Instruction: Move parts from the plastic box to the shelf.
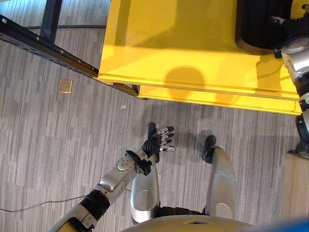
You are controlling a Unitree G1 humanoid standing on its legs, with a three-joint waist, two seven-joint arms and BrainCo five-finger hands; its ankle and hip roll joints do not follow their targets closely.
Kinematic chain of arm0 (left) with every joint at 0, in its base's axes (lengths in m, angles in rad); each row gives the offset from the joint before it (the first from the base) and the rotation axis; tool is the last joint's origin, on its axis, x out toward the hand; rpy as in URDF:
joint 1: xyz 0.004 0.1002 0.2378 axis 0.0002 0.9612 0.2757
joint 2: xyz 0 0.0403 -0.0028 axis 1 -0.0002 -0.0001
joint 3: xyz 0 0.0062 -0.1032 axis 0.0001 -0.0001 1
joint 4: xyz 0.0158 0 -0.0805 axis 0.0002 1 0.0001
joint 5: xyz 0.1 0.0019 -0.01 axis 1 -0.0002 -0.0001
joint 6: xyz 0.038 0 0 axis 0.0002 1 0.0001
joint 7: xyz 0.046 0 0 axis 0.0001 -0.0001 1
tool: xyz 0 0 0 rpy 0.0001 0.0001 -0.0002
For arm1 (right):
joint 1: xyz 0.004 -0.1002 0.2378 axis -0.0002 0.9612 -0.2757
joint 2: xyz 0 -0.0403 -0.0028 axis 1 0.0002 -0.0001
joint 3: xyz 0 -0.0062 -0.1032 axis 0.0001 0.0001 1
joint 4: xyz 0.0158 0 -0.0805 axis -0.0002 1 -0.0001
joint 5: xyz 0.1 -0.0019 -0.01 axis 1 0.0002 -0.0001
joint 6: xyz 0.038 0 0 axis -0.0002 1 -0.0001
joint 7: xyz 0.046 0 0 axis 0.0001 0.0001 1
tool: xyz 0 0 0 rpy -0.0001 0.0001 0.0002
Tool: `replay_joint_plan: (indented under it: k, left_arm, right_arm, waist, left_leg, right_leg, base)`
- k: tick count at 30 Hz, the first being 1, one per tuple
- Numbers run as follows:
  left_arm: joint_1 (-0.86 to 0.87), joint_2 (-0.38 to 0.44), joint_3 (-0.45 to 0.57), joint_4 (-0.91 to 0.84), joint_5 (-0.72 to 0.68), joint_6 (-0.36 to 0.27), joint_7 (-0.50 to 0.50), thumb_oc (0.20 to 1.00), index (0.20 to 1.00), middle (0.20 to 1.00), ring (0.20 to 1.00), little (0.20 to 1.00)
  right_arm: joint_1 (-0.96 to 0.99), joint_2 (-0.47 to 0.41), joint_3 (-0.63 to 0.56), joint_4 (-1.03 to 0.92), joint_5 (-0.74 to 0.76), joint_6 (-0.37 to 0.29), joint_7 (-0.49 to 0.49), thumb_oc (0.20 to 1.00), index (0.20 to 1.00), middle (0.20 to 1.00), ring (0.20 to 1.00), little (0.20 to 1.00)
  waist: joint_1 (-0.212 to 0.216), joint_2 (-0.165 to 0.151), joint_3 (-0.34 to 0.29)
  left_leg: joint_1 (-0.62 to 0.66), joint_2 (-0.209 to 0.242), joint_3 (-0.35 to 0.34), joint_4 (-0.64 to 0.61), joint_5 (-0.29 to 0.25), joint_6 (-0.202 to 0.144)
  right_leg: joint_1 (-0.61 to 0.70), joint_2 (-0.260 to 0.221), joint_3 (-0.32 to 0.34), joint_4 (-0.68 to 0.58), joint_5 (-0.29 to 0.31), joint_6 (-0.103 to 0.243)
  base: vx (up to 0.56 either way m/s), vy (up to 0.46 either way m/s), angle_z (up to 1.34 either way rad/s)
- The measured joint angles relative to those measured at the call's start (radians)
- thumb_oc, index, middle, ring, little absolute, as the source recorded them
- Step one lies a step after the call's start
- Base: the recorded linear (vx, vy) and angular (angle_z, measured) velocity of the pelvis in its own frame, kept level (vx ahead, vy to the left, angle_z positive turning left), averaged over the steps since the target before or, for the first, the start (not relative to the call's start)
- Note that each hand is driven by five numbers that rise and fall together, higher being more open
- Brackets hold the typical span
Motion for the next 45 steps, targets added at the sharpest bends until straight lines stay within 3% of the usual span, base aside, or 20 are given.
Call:
replay_joint_plan:
  k: [4, 9, 12, 17, 23, 28, 32, 34, 35, 37, 39, 40, 43, 45]
  left_arm:
    - [0.005, -0.006, 0.0, 0.0, 0.0, 0.0, -0.002, 1.0, 1.0, 1.0, 1.0, 1.0]
    - [0.01, -0.029, 0.002, 0.017, 0.0, -0.007, -0.003, 1.0, 1.0, 1.0, 1.0, 1.0]
    - [0.011, -0.045, 0.0, 0.017, 0.0, -0.007, -0.003, 1.0, 1.0, 1.0, 1.0, 1.0]
    - [0.014, -0.045, 0.003, 0.018, 0.0, -0.01, -0.005, 1.0, 1.0, 1.0, 1.0, 1.0]
    - [0.021, -0.08, 0.031, 0.055, 0.0, -0.024, -0.031, 1.0, 1.0, 1.0, 1.0, 1.0]
    - [0.045, -0.1, 0.042, 0.057, 0.001, -0.051, -0.031, 1.0, 1.0, 1.0, 1.0, 1.0]
    - [0.069, -0.138, 0.087, 0.055, 0.002, -0.085, 0.001, 1.0, 1.0, 1.0, 1.0, 1.0]
    - [0.095, -0.163, 0.127, 0.056, 0.001, -0.109, 0.042, 1.0, 1.0, 1.0, 1.0, 1.0]
    - [0.099, -0.174, 0.137, 0.056, 0.001, -0.112, 0.048, 1.0, 1.0, 1.0, 1.0, 1.0]
    - [0.125, -0.198, 0.192, 0.05, 0.0, -0.119, 0.064, 1.0, 1.0, 1.0, 1.0, 1.0]
    - [0.123, -0.194, 0.2, 0.053, 0.0, -0.137, 0.071, 1.0, 1.0, 1.0, 1.0, 1.0]
    - [0.134, -0.195, 0.206, 0.055, 0.0, -0.152, 0.079, 1.0, 1.0, 1.0, 1.0, 1.0]
    - [0.171, -0.195, 0.212, 0.047, -0.001, -0.157, 0.088, 1.0, 1.0, 1.0, 1.0, 1.0]
    - [0.216, -0.181, 0.219, 0.032, -0.001, -0.174, 0.089, 1.0, 1.0, 1.0, 1.0, 1.0]
  right_arm:
    - [0.011, 0.0, 0.0, -0.001, -0.039, -0.013, -0.036, 1.0, 1.0, 1.0, 1.0, 1.0]
    - [0.076, 0.001, -0.053, -0.108, -0.086, -0.105, -0.189, 1.0, 1.0, 1.0, 1.0, 1.0]
    - [0.098, 0.001, -0.079, -0.157, -0.12, -0.142, -0.225, 1.0, 1.0, 1.0, 1.0, 1.0]
    - [0.193, 0.0, -0.117, -0.373, -0.223, -0.246, -0.254, 1.0, 1.0, 1.0, 1.0, 1.0]
    - [0.247, 0.011, -0.156, -0.6, -0.232, -0.306, -0.25, 1.0, 1.0, 1.0, 1.0, 1.0]
    - [0.456, 0.049, -0.247, -0.826, -0.107, -0.332, -0.182, 1.0, 1.0, 1.0, 1.0, 1.0]
    - [0.799, 0.105, -0.35, -1.053, -0.075, -0.379, -0.104, 1.0, 1.0, 1.0, 1.0, 1.0]
    - [1.07, 0.122, -0.384, -1.253, -0.076, -0.404, -0.047, 1.0, 1.0, 1.0, 1.0, 1.0]
    - [1.133, 0.125, -0.395, -1.308, -0.076, -0.414, -0.041, 1.0, 1.0, 1.0, 1.0, 1.0]
    - [1.308, 0.129, -0.393, -1.391, -0.055, -0.438, 0.043, 1.0, 1.0, 1.0, 1.0, 1.0]
    - [1.346, 0.118, -0.399, -1.36, -0.024, -0.458, 0.103, 1.0, 1.0, 1.0, 1.0, 1.0]
    - [1.377, 0.107, -0.406, -1.348, 0.018, -0.469, 0.173, 1.0, 1.0, 1.0, 1.0, 1.0]
    - [1.424, 0.1, -0.408, -1.364, 0.043, -0.505, 0.248, 1.0, 1.0, 1.0, 1.0, 1.0]
    - [1.419, 0.061, -0.414, -1.417, 0.041, -0.582, 0.282, 1.0, 1.0, 1.0, 1.0, 1.0]
  waist:
    - [0.0, 0.009, -0.005]
    - [-0.01, 0.027, -0.005]
    - [-0.012, 0.027, -0.004]
    - [-0.019, 0.028, -0.004]
    - [-0.039, 0.029, -0.004]
    - [-0.045, 0.027, -0.003]
    - [-0.085, 0.009, 0.007]
    - [-0.145, -0.004, 0.014]
    - [-0.155, -0.005, 0.014]
    - [-0.217, -0.021, 0.019]
    - [-0.24, -0.031, 0.017]
    - [-0.234, -0.03, 0.017]
    - [-0.23, -0.033, 0.015]
    - [-0.226, -0.036, 0.007]
  left_leg:
    - [0.0, 0.0, 0.0, -0.002, 0.0, 0.0]
    - [0.007, -0.001, 0.005, -0.005, 0.0, 0.0]
    - [0.014, -0.001, 0.012, -0.008, 0.0, 0.0]
    - [0.017, -0.002, 0.015, -0.01, 0.0, 0.0]
    - [0.018, -0.002, 0.016, -0.009, 0.0, 0.0]
    - [0.052, -0.004, 0.028, -0.031, 0.003, 0.005]
    - [0.102, -0.008, 0.045, -0.063, 0.004, 0.009]
    - [0.175, -0.011, 0.073, -0.112, 0.009, 0.015]
    - [0.191, -0.011, 0.079, -0.123, 0.01, 0.015]
    - [0.258, -0.011, 0.105, -0.159, 0.011, 0.019]
    - [0.282, -0.003, 0.126, -0.168, 0.01, 0.02]
    - [0.305, 0.003, 0.134, -0.189, 0.015, 0.024]
    - [0.341, 0.003, 0.134, -0.207, 0.017, 0.027]
    - [0.351, 0.0, 0.133, -0.213, 0.017, 0.028]
  right_leg:
    - [0.0, 0.0, 0.0, 0.0, 0.0, 0.0]
    - [0.0, 0.0, 0.004, 0.001, 0.0, 0.0]
    - [0.0, 0.001, 0.009, 0.002, 0.0, 0.0]
    - [0.0, 0.001, 0.012, 0.002, 0.0, 0.0]
    - [0.0, 0.001, 0.013, 0.002, 0.0, 0.0]
    - [0.027, 0.003, 0.017, -0.019, 0.019, -0.002]
    - [0.084, 0.003, 0.021, -0.076, 0.034, 0.015]
    - [0.15, 0.006, 0.031, -0.143, 0.056, 0.03]
    - [0.166, 0.007, 0.032, -0.159, 0.064, 0.033]
    - [0.24, 0.018, 0.038, -0.231, 0.091, 0.052]
    - [0.27, 0.03, 0.05, -0.282, 0.119, 0.059]
    - [0.297, 0.04, 0.05, -0.32, 0.14, 0.06]
    - [0.341, 0.042, 0.041, -0.35, 0.146, 0.063]
    - [0.365, 0.036, 0.036, -0.38, 0.153, 0.064]
  base:
    - [0.0, 0.0, 0.0]
    - [0.01, 0.017, -0.02]
    - [0.0, 0.029, -0.05]
    - [0.0, 0.014, -0.01]
    - [0.0, 0.03, 0.0]
    - [-0.03, 0.076, -0.05]
    - [0.03, 0.147, -0.06]
    - [0.0, 0.166, -0.21]
    - [-0.02, 0.132, -0.21]
    - [-0.01, 0.072, -0.28]
    - [-0.02, 0.072, -0.32]
    - [-0.02, 0.07, -0.19]
    - [-0.02, 0.05, 0.01]
    - [-0.02, 0.078, 0.07]
